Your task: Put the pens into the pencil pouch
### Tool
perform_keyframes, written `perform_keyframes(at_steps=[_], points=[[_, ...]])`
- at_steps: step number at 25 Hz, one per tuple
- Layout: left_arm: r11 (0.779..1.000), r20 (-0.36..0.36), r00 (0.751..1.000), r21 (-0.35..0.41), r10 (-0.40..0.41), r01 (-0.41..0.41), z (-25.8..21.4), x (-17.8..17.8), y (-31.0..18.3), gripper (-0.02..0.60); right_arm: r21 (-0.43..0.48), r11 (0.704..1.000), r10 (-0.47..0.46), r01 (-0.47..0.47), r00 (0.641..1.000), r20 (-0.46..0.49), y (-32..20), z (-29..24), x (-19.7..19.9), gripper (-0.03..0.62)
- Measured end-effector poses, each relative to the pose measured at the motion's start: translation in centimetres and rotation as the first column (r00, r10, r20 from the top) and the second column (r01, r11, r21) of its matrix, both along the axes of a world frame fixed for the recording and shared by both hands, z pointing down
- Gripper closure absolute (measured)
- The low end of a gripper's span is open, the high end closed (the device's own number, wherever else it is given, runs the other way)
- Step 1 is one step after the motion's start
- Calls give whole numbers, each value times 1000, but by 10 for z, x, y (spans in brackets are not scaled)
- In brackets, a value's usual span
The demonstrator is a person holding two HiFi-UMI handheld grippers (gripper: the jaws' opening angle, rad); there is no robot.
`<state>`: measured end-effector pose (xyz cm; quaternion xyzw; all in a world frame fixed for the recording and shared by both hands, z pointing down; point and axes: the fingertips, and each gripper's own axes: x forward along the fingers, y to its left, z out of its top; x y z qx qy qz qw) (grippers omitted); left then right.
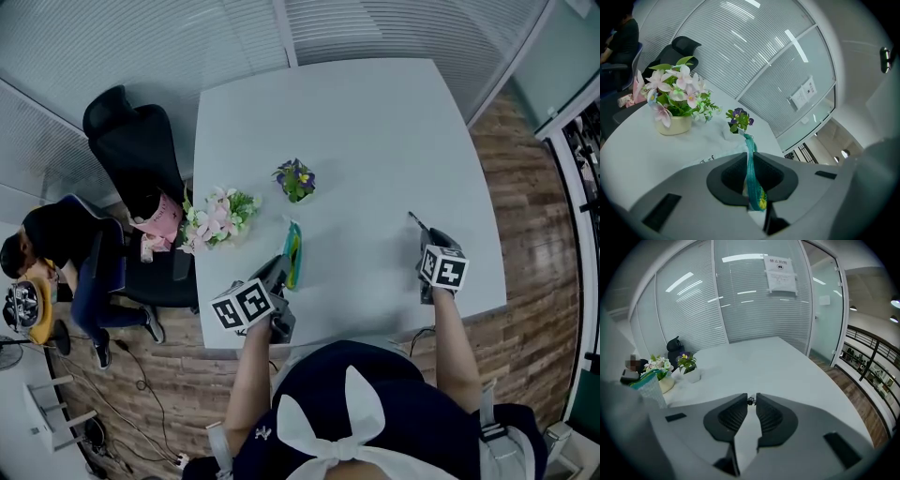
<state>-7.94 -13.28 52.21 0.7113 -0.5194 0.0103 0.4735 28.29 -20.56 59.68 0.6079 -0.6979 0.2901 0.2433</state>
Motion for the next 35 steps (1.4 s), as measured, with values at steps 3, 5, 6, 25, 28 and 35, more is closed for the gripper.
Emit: perform_keyframes(at_steps=[3,5,6,25,28,35], points=[[1000,-3,1000,5,7,-7,-2,1,0,526,20,1000,-12,11,1000,15,1,-10,-5,531],[1000,-7,1000,8,10,-10,-3,2,0,526,36,999,-19,18,1000,20,1,-17,-9,531],[1000,-9,1000,10,12,-12,-4,2,0,526,45,999,-23,22,1000,21,2,-21,-11,531],[999,-36,998,18,44,-44,-7,10,8,526,227,969,-121,100,989,83,12,-118,-49,531],[999,-41,998,19,47,-47,-7,11,11,526,238,964,-144,120,986,88,18,-127,-56,531],[999,-47,998,19,52,-51,-4,11,14,526,249,952,-210,180,973,100,28,-140,-80,533]])
